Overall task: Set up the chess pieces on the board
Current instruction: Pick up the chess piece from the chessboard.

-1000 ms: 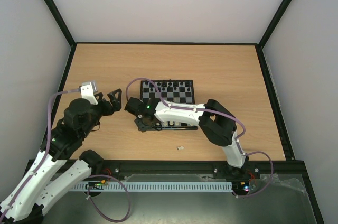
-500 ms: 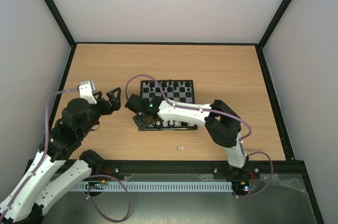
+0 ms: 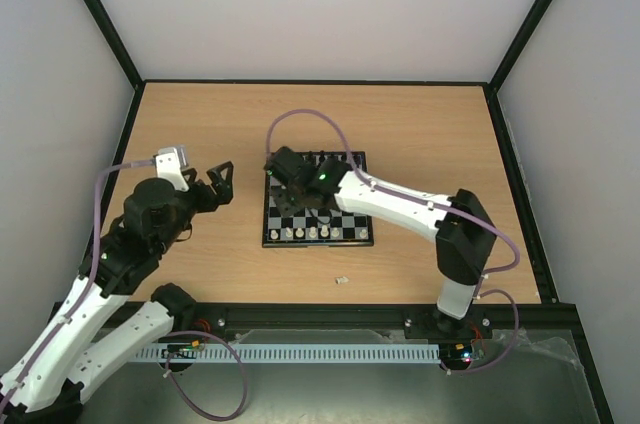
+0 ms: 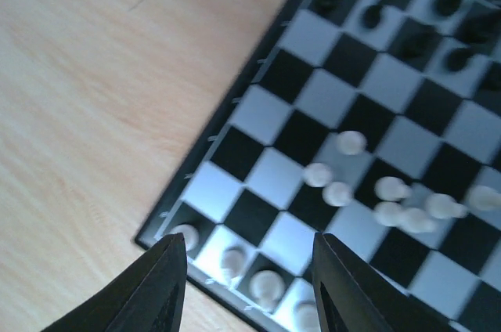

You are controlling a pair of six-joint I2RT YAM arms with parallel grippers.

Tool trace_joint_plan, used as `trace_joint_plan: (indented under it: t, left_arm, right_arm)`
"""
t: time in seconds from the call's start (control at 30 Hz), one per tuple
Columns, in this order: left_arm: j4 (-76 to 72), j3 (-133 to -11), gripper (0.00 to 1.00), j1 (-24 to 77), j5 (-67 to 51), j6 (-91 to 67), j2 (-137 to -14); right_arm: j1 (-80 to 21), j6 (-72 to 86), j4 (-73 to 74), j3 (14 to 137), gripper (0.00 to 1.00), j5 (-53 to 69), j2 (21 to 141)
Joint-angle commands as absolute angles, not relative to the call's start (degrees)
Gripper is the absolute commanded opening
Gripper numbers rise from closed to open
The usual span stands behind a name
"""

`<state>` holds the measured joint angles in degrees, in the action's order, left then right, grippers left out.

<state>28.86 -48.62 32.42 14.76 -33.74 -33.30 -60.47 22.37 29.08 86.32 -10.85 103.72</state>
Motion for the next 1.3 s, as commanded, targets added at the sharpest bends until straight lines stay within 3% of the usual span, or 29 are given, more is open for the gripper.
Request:
trace_joint_plan:
  t: [0.0, 0.6, 1.27]
  left_arm:
    - [26.27, -49.64, 0.99, 32.11, 13.56, -32.03, -35.59]
    - [21.43, -48.0, 1.0, 31.7, 7.81, -30.54, -54.59]
    - [19.85, -46.05, 1.0, 31.75, 5.36, -31.51, -55.68]
  right_arm:
    - [-55.27, 21.56, 31.03, 82.69, 0.46, -11.82, 99.97]
    - [-42.24, 21.03, 30.31, 78.46, 0.37, -11.44, 104.02]
    - [-40.97, 20.48, 28.9, 81.08, 0.26, -10.2, 112.18]
